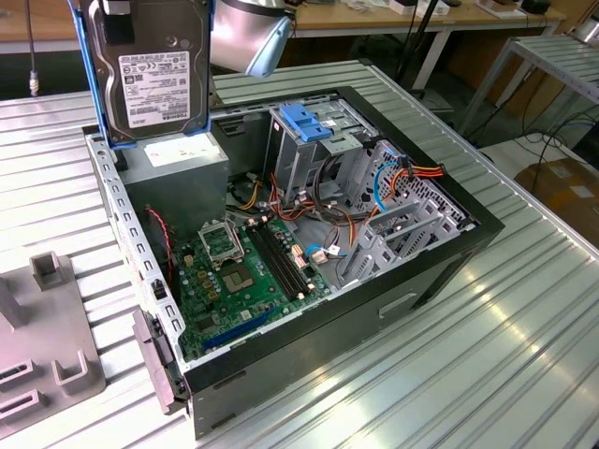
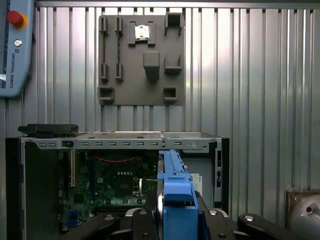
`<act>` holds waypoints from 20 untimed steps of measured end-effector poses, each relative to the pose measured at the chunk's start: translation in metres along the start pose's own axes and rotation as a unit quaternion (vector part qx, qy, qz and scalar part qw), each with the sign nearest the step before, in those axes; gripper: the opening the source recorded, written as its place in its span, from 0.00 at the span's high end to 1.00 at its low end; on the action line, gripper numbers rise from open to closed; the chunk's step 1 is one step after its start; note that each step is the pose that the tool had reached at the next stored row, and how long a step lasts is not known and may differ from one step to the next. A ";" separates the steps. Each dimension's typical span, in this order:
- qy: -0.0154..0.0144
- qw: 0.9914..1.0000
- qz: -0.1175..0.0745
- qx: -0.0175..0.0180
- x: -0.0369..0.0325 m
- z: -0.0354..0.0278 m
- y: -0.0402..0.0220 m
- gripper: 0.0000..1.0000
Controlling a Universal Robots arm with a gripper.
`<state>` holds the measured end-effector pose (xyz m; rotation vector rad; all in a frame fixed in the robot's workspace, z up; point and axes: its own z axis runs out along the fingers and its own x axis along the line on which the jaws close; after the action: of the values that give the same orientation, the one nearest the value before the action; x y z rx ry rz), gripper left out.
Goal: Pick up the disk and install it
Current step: 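Pick up the disk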
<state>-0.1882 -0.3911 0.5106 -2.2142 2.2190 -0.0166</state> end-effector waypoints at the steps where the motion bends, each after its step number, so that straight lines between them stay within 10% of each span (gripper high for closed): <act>1: 0.000 1.000 0.000 0.000 0.0015 0.0000 -0.0006 0.63; 11: 0.000 1.000 0.000 0.000 0.0237 0.0002 -0.0084 0.63; 20: 0.000 1.000 0.000 0.000 0.0277 0.0002 -0.0089 0.63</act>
<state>-0.1793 -0.4188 0.5106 -2.2143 2.2192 -0.0166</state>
